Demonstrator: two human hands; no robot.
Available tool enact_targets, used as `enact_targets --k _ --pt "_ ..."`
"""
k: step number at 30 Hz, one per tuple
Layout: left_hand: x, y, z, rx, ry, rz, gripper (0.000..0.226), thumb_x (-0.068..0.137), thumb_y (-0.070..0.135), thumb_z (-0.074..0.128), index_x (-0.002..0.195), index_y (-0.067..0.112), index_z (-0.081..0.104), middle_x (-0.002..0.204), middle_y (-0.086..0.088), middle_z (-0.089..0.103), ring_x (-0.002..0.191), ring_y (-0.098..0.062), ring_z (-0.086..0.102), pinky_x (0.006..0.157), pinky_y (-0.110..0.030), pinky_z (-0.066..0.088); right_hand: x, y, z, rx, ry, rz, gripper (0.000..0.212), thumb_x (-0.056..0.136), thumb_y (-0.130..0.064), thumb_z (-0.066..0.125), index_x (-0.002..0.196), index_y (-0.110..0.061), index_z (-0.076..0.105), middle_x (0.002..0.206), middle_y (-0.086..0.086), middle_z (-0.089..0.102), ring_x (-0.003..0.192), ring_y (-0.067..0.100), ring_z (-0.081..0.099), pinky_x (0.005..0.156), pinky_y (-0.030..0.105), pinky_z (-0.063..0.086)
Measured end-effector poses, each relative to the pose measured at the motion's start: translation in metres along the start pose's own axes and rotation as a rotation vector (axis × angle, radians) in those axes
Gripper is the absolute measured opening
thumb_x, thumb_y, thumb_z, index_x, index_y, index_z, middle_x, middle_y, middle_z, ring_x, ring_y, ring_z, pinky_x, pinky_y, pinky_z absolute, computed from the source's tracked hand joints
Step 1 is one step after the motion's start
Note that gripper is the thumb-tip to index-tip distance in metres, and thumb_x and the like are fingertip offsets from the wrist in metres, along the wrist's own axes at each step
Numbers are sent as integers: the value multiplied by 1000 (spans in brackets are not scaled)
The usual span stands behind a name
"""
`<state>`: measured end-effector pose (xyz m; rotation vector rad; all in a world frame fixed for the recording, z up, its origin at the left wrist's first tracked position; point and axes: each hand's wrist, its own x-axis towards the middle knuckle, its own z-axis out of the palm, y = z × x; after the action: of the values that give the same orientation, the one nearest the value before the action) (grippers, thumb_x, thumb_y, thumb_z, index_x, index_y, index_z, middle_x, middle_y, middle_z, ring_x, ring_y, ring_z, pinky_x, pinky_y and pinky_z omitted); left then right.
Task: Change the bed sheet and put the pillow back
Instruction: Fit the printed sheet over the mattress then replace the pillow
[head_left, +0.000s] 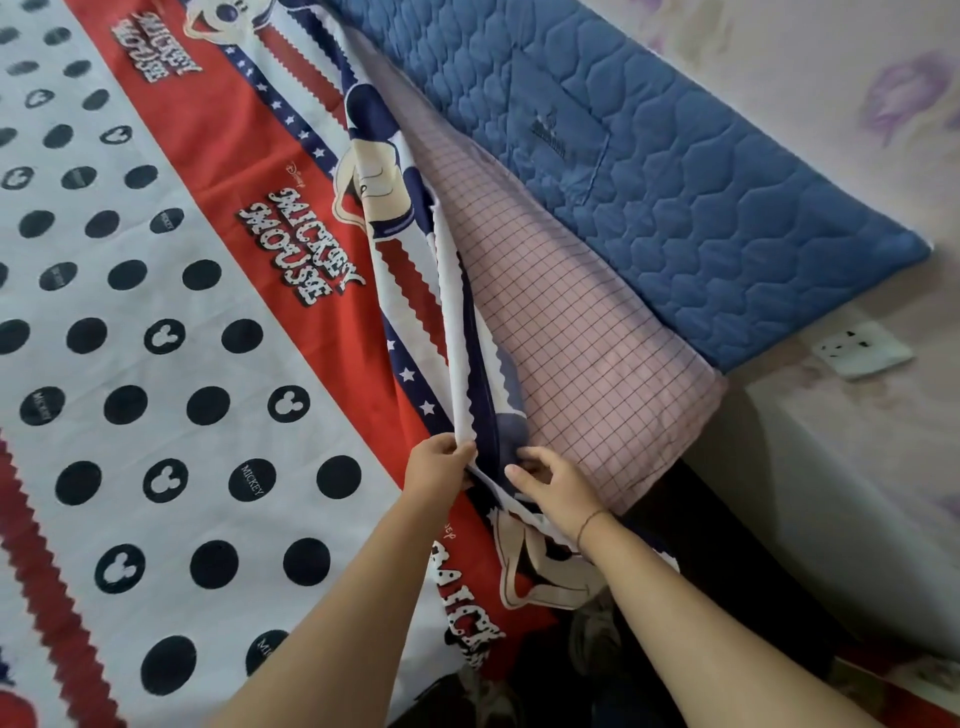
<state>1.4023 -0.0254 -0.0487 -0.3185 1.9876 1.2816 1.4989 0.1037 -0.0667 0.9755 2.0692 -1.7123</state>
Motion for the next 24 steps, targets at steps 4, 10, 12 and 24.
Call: enact_targets --k 4,10,12,24 --pt "-4 -2 -2 -49 -34 5 11 96 11 56 88 12 64 80 -7 61 75 -18 60 70 -29 57 3 -3 1 -74 -33 85 36 87 -46 64 110 -18 60 99 -2 64 92 11 59 77 22 48" --pt "-4 11 5 86 73 149 38 90 13 66 123 20 49 104 -3 64 85 -15 63 68 -26 53 -15 3 -26 -20 -201 126 38 85 -38 70 58 -20 50 53 -7 45 49 6 42 52 21 36" --pt "-4 21 12 199 123 212 57 89 15 68 137 22 39 118 -1 60 92 -14 60 72 -26 52 -20 4 -36 12 -191 119 20 84 -29 72 74 -15 63 67 -4 61 65 9 56 60 21 46" --pt "24 46 2 1653 -221 734 42 91 36 61 132 34 52 162 6 11 149 -23 -13 114 -47 -18 -26 47 -44 -177 -243 208 37 80 -45 72 97 -12 70 97 4 72 92 16 65 83 31 49"
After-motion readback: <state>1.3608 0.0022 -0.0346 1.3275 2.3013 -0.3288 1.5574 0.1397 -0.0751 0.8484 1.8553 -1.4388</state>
